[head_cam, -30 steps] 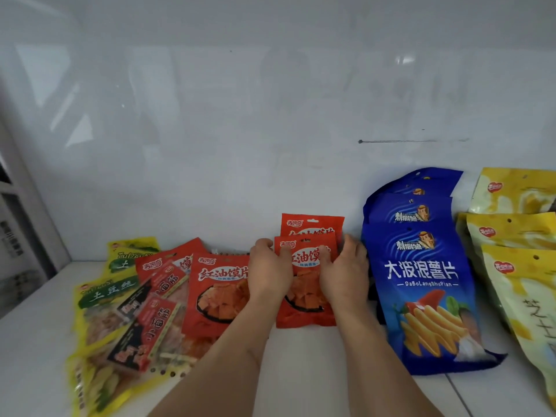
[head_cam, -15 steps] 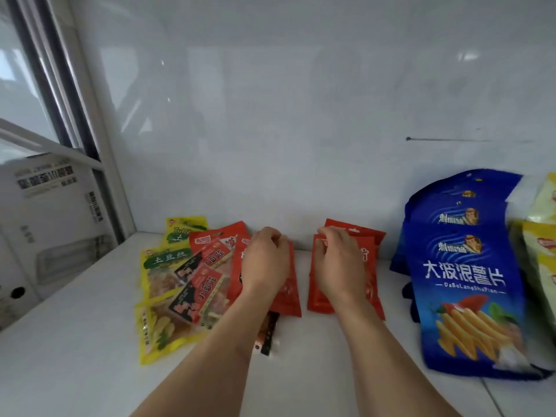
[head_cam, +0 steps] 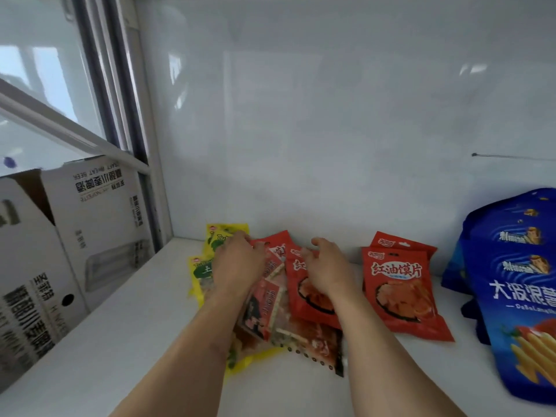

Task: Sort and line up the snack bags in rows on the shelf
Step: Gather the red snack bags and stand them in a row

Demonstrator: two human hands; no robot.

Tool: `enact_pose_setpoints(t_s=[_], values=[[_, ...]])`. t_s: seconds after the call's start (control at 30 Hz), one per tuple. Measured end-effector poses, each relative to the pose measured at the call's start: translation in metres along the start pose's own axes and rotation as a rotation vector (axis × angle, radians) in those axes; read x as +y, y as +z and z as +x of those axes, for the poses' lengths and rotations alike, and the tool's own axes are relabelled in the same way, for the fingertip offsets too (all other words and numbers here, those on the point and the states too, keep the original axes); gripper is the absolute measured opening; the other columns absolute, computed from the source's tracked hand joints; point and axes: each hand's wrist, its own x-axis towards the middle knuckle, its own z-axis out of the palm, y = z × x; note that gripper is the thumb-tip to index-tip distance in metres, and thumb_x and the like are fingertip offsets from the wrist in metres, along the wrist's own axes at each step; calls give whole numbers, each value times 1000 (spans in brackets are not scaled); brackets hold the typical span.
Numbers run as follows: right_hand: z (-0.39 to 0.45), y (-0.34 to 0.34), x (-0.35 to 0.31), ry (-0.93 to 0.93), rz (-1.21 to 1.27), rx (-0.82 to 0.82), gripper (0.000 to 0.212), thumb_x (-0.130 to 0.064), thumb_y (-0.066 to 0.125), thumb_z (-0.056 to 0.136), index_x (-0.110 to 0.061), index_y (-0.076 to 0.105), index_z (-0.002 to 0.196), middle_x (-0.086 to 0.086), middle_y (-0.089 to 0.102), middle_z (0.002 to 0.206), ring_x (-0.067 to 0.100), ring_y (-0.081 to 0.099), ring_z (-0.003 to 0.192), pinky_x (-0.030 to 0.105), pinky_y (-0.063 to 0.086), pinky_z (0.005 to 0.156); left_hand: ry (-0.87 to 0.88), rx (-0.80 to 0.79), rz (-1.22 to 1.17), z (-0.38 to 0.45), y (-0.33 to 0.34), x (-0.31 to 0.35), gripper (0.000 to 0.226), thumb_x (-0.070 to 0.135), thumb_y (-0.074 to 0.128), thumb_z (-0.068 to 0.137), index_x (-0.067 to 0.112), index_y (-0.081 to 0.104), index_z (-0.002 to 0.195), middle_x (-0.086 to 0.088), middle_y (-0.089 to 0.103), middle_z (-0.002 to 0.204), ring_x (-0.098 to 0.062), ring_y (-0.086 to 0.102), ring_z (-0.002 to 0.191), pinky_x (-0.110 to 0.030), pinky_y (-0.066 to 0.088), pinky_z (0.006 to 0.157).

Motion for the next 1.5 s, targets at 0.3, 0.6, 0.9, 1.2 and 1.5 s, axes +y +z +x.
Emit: enact_pose_setpoints(t_s=[0.3, 0.6, 0.9, 1.2, 1.5], values=[[-8, 29, -13, 193, 205, 33, 32, -27, 56, 100, -14, 61, 128, 3, 59, 124, 21, 58, 113, 30, 44, 97, -82, -231, -31, 30, -3, -26, 44, 26, 52, 98, 4, 43, 135, -18, 62, 132, -37, 60, 119, -38, 47, 91], [-21, 21, -9, 387, -66, 32, 75, -65, 59, 83, -21, 48, 143, 9, 52, 144, 32, 50, 131, 48, 42, 107, -77, -153, -442, 58, -14, -33, 28, 8, 50, 98, 11, 58, 125, -10, 70, 109, -27, 68, 89, -34, 56, 75], [-36, 27, -17, 453, -101, 8, 87, -79, 46, 84, -18, 41, 146, 10, 45, 147, 33, 39, 137, 43, 39, 105, -295, -444, -803, 48, -17, -24, 19, 24, 64, 99, 7, 70, 102, -10, 80, 84, -33, 77, 84, -54, 59, 89], [-57, 6, -16, 466, -209, -89, 98, -91, 42, 73, -18, 48, 139, 5, 54, 139, 27, 54, 126, 37, 44, 84, -269, -398, -912, 56, -21, -30, 27, 36, 57, 102, 13, 64, 116, -8, 78, 101, -29, 76, 91, -51, 59, 89], [-59, 10, -23, 476, -19, -36, 80, -75, 66, 75, -14, 55, 126, 4, 66, 121, 18, 55, 89, 32, 48, 77, -305, -585, -886, 45, -21, -33, 21, 25, 58, 102, 7, 67, 107, -12, 79, 95, -34, 75, 91, -49, 58, 88]])
